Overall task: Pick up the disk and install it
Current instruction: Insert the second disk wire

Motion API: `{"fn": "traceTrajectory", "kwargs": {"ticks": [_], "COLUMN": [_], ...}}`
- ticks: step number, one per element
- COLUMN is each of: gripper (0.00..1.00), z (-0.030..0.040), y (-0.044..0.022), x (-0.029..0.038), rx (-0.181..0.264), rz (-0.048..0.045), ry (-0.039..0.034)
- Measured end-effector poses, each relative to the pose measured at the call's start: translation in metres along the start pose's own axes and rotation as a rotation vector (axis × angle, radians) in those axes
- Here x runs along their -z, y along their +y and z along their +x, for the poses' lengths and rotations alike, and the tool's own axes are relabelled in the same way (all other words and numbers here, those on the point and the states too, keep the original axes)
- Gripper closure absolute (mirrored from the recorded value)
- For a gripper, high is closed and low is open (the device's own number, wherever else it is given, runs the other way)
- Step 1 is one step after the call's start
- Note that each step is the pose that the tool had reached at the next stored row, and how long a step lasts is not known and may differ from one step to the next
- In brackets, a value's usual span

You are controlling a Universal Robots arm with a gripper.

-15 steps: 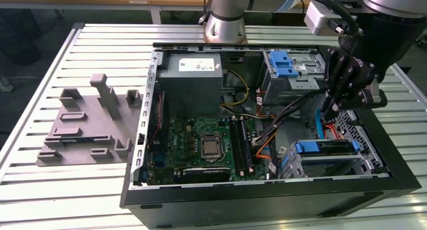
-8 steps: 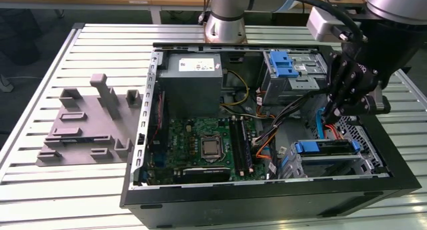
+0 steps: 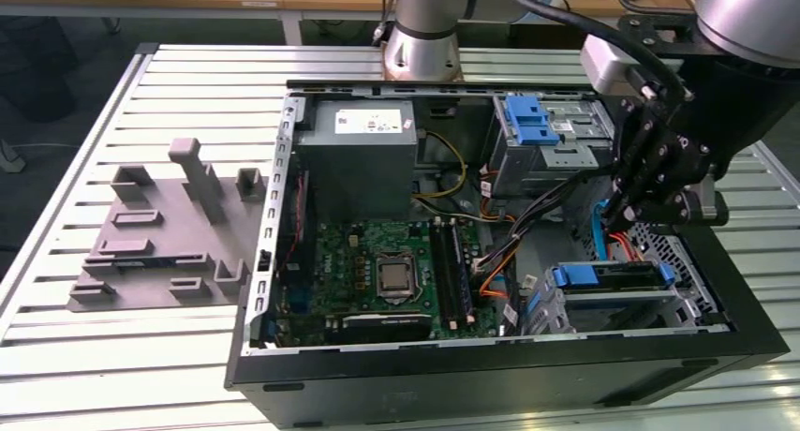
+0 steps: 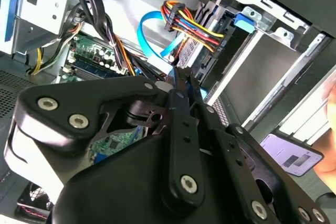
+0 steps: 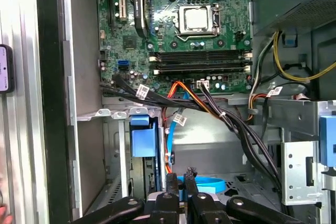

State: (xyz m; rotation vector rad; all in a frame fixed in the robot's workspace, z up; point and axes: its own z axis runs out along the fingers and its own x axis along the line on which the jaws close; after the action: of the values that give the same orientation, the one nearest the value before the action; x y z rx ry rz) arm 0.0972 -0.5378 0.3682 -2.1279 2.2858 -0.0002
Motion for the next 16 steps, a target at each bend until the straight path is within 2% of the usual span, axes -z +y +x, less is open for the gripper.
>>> {"fn": "traceTrajectory", "kwargs": {"ticks": [5,14,16], "gripper": [0.84,0.84,0.84], "z": [0.0018,0.0215,0.0240], "y": [-0.0002,-0.0015,-0.0016], "x": [-0.0006,-0.0073,-0.0090], "rx": [0.000,0.000,0.000], "rz": [0.0000,0.0000,0.0000], "ry": [0.0001,0.0000,-0.0001]}}
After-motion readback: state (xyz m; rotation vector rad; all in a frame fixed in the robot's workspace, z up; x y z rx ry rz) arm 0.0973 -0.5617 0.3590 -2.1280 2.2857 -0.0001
